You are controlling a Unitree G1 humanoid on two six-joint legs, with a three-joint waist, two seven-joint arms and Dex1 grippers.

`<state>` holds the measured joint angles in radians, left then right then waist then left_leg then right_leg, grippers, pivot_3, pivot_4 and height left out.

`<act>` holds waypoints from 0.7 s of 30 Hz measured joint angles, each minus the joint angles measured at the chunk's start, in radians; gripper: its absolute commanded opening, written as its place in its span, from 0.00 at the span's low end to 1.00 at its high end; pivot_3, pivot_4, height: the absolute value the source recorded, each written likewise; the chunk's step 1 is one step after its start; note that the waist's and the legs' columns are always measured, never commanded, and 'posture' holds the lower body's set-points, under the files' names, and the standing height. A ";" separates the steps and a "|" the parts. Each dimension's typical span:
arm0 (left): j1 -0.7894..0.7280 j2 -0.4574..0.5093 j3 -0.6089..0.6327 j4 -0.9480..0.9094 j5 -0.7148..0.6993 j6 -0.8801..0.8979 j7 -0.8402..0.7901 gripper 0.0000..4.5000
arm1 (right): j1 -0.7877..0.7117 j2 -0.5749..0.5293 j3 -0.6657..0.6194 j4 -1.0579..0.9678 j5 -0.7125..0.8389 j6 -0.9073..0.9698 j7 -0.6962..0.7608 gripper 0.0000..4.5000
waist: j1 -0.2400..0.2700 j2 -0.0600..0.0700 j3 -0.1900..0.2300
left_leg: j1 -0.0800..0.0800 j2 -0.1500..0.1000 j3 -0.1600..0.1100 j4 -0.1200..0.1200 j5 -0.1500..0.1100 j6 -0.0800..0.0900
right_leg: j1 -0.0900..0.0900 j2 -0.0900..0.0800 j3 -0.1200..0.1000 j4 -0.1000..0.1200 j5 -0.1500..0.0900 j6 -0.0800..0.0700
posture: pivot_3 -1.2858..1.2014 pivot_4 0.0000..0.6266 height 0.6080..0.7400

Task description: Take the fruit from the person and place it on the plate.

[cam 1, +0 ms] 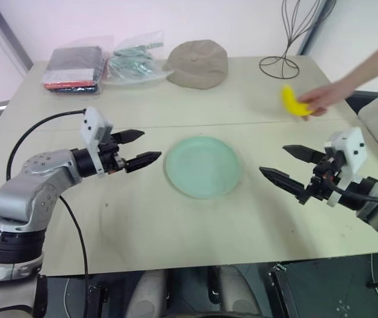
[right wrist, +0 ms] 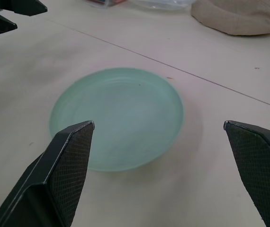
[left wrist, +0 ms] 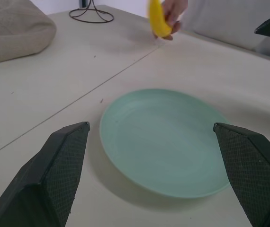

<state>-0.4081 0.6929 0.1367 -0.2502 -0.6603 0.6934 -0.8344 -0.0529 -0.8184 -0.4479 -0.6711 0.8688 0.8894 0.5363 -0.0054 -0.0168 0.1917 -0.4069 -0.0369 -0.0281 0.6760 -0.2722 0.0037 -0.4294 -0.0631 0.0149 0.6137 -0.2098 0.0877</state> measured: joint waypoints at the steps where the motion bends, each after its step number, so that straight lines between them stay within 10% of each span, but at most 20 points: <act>1: 0.000 -0.001 0.000 0.000 -0.001 0.000 0.001 0.97 | 0.000 0.000 0.000 0.000 0.000 -0.001 -0.001 1.00 | 0.000 0.000 0.000 | 0.000 0.000 0.000 0.000 0.000 0.000 | 0.000 0.000 0.000 0.000 0.000 0.000 | 0.52 0.24 1.00; 21: -0.030 -0.226 0.026 0.077 0.017 -0.077 0.145 0.97 | -0.069 0.013 0.021 0.018 -0.001 -0.011 -0.050 1.00 | 0.019 0.000 0.000 | 0.000 0.000 0.001 0.001 0.000 0.000 | 0.000 0.000 0.000 0.000 0.000 0.000 | 0.52 0.24 1.00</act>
<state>-0.4379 0.4665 0.1629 -0.1737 -0.6430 0.6162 -0.6896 -0.1220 -0.8057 -0.4272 -0.6533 0.8681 0.8784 0.4861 0.0134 -0.0168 0.1916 -0.4074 -0.0371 -0.0275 0.6767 -0.2722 0.0037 -0.4295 -0.0630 0.0150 0.6136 -0.2096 0.0881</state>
